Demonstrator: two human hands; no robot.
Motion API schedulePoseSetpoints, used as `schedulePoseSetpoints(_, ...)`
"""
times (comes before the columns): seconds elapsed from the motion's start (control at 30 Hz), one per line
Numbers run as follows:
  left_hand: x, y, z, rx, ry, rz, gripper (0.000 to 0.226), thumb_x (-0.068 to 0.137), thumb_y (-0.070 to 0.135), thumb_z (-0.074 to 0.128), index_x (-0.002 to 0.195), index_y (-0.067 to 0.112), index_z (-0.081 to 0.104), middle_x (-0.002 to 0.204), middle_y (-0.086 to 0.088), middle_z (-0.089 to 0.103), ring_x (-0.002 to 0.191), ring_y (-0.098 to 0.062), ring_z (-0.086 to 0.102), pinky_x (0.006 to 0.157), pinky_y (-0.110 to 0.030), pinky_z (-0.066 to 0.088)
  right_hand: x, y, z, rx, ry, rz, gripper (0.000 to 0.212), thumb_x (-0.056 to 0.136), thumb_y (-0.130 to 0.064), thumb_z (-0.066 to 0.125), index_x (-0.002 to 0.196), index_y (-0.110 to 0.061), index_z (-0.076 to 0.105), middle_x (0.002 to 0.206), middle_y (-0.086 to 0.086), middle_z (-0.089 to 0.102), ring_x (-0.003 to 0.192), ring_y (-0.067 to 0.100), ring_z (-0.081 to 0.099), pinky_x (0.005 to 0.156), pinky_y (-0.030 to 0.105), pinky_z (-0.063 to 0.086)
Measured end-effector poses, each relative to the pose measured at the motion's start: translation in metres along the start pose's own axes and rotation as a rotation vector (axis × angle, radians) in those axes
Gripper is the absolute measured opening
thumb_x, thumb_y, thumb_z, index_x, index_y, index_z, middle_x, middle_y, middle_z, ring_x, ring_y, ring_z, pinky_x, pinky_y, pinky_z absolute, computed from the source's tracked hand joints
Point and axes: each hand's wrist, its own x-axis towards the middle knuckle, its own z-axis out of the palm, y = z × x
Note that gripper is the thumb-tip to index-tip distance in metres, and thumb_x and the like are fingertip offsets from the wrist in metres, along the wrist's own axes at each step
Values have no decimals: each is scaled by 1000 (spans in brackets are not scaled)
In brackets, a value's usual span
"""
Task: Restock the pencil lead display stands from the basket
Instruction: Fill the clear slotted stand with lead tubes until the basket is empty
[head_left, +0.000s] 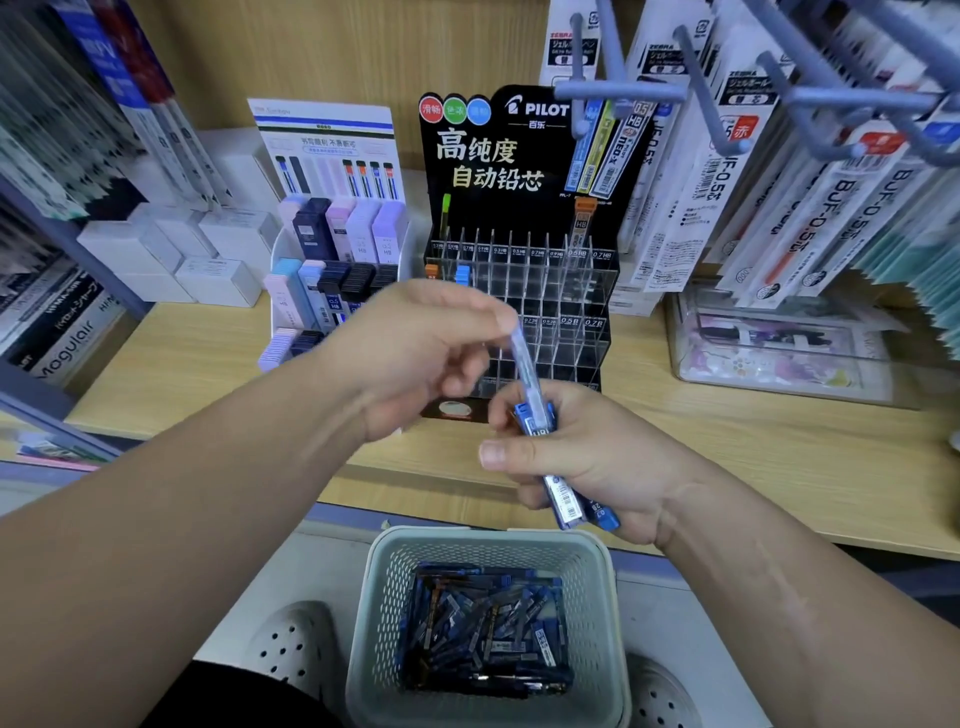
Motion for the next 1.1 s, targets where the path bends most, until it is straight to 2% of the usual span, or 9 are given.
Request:
schedulePoseSetpoints(0.07,6,4,-14,-31,98,55,10,91,6,65,83,8,69,67,-3,63,47,-10,43,42,-20,33,0,2,0,-28,22,15,40,59,-16,95,85,-19,65,67,-6,57,62,16,51,56,33,46)
schedulePoseSetpoints(0.2,6,4,-41,292,257,224,12,90,5,68,80,10,70,52,4,60,45,-10,49,44,-21,39,0,4,0,-60,65,13,26,74,-9,87,80,-19,65,68,-4,56,63,15,51,61,36,46)
schedulePoseSetpoints(0.27,4,-1,-48,423,288,258,9,88,5,72,80,10,72,55,-1,63,49,-12,56,48,-23,44,1,5,-2,-60,101,19,25,75,-12,88,78,-22,65,68,-2,56,62,17,51,69,42,44)
schedulePoseSetpoints(0.37,6,-12,-51,506,292,282,9,88,6,73,81,12,72,65,-9,69,59,-14,66,56,-29,51,3,7,-2,-36,134,33,24,76,-14,88,75,-25,66,66,2,53,57,17,50,73,45,42)
schedulePoseSetpoints(0.67,23,-29,-48,624,288,387,12,90,6,70,84,16,70,71,-3,70,70,-14,73,67,-25,57,5,10,-3,-2,114,40,23,79,-9,84,79,-19,63,64,2,50,55,16,46,61,38,42)
schedulePoseSetpoints(0.77,25,-35,-46,722,284,456,10,89,7,71,85,16,71,69,2,69,67,-9,70,66,-17,51,5,10,-3,7,113,38,24,79,-8,84,78,-19,63,62,1,49,54,16,45,58,34,42)
schedulePoseSetpoints(0.87,27,-40,-45,903,267,557,6,87,10,73,85,16,72,70,3,67,64,-8,63,66,-21,49,5,10,-4,8,102,37,23,80,-9,83,79,-18,62,61,1,48,54,16,45,56,33,43)
schedulePoseSetpoints(1.0,32,-46,-45,1116,219,683,7,80,4,77,78,11,75,78,0,66,63,5,48,68,-27,49,3,9,-4,-6,91,26,23,80,-10,84,79,-20,62,61,1,49,54,16,45,58,34,43)
schedulePoseSetpoints(1.1,36,-47,-44,1191,249,692,6,79,8,78,77,12,75,80,0,67,69,-11,58,70,-37,55,2,9,-7,-14,97,16,24,78,-14,86,75,-23,64,62,0,50,55,15,47,65,39,42)
